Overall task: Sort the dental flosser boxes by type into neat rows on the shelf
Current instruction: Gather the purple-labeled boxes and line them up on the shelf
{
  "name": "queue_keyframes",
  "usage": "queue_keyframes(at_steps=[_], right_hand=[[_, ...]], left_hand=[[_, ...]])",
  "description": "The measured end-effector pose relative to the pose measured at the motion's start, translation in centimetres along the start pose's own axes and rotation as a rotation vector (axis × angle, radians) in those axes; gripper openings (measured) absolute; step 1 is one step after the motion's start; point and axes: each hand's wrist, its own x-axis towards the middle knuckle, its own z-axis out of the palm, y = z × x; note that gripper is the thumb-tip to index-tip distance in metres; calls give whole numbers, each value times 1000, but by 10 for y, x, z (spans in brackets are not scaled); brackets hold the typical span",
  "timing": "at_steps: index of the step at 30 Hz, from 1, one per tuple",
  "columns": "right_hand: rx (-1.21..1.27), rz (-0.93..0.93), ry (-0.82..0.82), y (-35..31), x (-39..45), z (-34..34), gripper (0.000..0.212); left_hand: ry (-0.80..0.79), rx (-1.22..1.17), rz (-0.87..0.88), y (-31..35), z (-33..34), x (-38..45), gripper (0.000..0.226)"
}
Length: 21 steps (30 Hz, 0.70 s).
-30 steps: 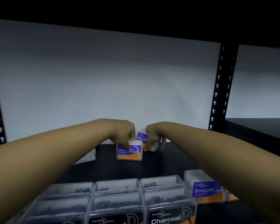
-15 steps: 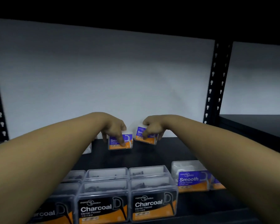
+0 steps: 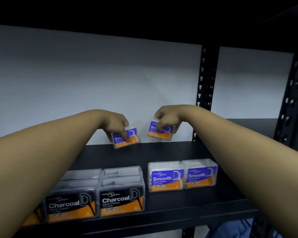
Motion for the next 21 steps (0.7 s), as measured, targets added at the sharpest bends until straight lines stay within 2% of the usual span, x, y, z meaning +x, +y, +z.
queue_keyframes(at_steps=[4,8,12,17,21], right_hand=[[-49,20,8,16,-33,-19,14],[-86,17,36,31,-65,-29,4],[-175,44,51,50,-91,-36,13],[-349,113,20,68,-116,-42,12],[-460,160,-19,70,-134,-37,25]], left_hand=[[10,58,90,38,7,-6,28],[14,112,159,66,15,-16,28],[44,189,227,83,21,-26,24],[59,243,251,92,31,-32,18],[37,255,248,100,43,-31,16]])
